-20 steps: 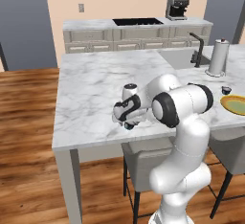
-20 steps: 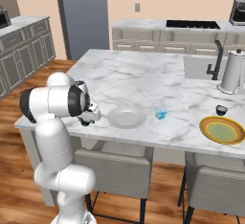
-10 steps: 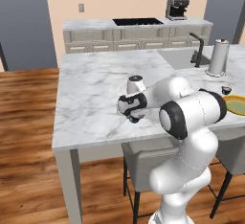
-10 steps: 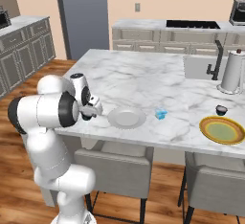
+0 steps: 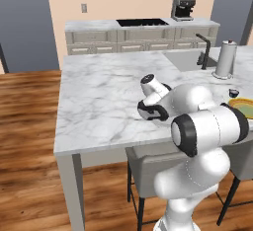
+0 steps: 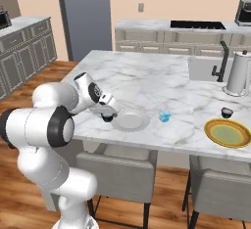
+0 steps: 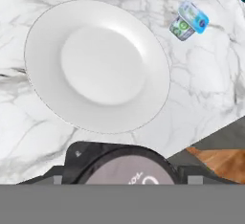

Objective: Place two yogurt containers on each plate.

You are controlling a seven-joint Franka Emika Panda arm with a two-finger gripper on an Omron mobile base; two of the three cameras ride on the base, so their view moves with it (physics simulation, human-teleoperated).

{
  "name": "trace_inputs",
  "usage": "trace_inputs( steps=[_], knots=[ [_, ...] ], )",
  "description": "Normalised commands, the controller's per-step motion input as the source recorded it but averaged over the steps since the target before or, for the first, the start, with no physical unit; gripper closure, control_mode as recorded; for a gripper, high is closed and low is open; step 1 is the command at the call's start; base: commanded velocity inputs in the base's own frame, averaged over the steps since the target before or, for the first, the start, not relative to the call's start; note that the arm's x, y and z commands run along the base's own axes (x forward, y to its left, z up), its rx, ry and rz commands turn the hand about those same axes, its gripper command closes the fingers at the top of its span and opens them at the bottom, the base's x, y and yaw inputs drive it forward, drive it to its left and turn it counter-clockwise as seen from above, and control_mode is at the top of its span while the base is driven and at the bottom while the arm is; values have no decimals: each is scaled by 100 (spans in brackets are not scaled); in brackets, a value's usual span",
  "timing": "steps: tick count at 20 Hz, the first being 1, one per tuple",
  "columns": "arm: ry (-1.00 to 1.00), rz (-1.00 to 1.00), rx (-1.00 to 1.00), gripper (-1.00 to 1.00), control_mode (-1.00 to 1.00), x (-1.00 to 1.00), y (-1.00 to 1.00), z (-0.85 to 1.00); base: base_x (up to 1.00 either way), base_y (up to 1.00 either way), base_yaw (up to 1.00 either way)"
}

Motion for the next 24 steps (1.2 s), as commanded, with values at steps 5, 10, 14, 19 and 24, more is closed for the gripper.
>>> trace_inputs(
  steps=[5,10,14,19,24],
  knots=[
    [8,-8,2,100,-100,62,-91,-2,0,0,0],
    [7,-3,1,100,-100,73,0,-43,0,0,0],
    [3,-5,0,100,-100,83,19,-64,0,0,0],
    [1,-2,1,-100,-100,47,9,-43,0,0,0],
    [0,-1,0,-100,-100,0,0,33,0,0,0]
  ],
)
